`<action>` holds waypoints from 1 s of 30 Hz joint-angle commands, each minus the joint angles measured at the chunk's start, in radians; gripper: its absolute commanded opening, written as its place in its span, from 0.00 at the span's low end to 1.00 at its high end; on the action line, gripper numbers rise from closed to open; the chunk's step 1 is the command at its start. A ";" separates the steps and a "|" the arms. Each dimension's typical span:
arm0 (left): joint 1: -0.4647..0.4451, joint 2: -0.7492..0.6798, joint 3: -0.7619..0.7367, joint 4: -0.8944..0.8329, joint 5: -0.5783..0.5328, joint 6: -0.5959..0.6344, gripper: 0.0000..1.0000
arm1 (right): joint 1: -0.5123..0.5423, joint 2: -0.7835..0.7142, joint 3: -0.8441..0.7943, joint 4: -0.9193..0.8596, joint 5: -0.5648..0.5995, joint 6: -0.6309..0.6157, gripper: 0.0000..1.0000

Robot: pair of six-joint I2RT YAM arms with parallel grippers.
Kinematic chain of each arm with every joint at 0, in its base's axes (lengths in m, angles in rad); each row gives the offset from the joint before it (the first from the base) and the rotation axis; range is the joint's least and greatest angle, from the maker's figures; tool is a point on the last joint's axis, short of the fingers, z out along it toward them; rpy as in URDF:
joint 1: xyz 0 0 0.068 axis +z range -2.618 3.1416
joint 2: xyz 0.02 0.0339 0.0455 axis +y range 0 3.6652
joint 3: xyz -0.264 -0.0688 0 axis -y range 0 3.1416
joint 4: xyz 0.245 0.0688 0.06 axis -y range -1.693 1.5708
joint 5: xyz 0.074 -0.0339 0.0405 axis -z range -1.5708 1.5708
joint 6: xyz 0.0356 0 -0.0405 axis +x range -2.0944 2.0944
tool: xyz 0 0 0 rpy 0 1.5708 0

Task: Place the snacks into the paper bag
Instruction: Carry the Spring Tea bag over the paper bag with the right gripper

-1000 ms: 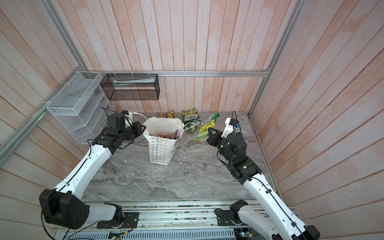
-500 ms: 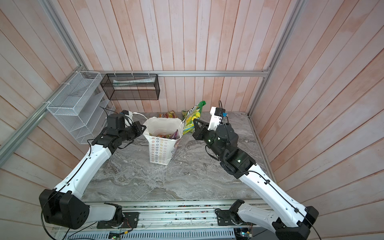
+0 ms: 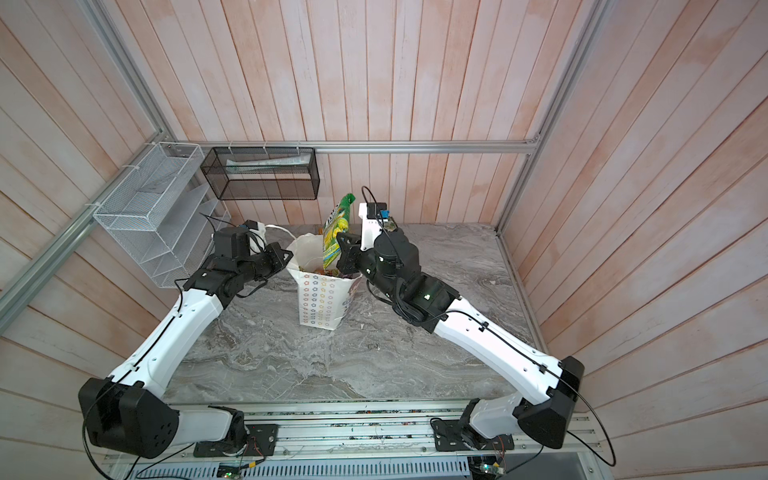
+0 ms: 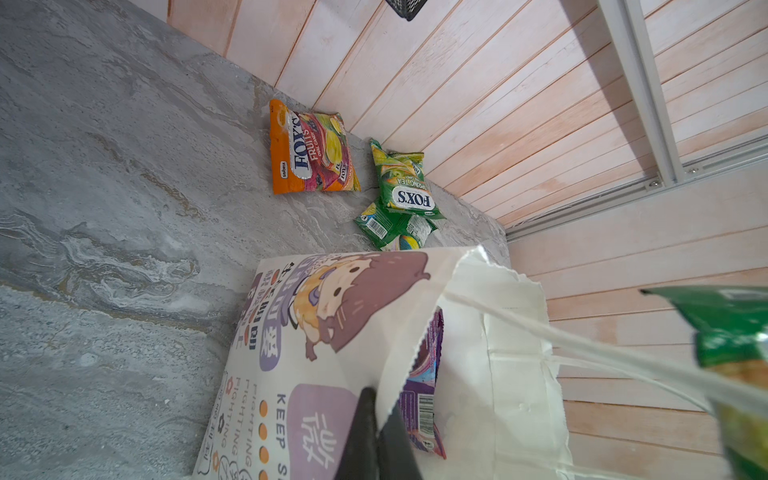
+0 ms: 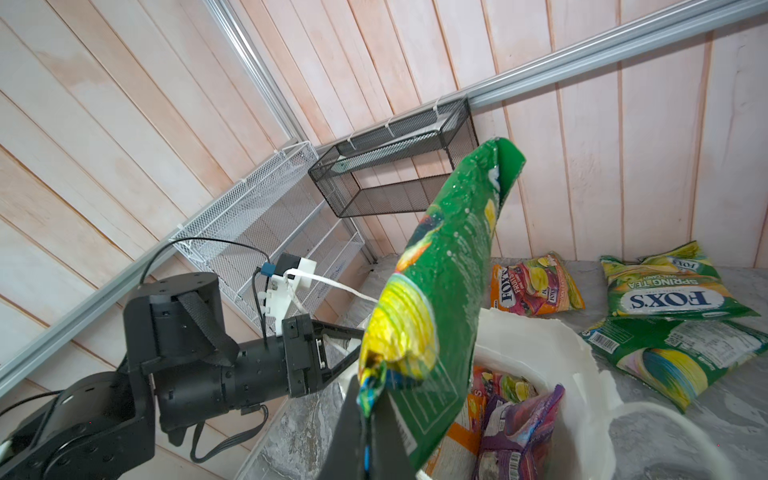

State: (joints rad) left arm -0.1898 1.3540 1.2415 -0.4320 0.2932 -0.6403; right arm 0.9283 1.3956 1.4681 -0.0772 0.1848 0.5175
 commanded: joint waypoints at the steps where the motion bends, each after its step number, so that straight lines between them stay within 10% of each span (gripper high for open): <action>1: 0.006 -0.007 -0.004 0.078 0.019 -0.012 0.01 | 0.004 0.045 0.061 0.054 -0.031 -0.020 0.00; 30: 0.008 -0.021 -0.005 0.105 0.083 -0.021 0.01 | -0.143 0.127 -0.053 0.152 -0.356 0.213 0.00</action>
State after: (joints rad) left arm -0.1879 1.3540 1.2411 -0.4267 0.3222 -0.6411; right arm 0.8139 1.5097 1.4200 -0.0250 -0.0757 0.6697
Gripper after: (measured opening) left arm 0.049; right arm 0.041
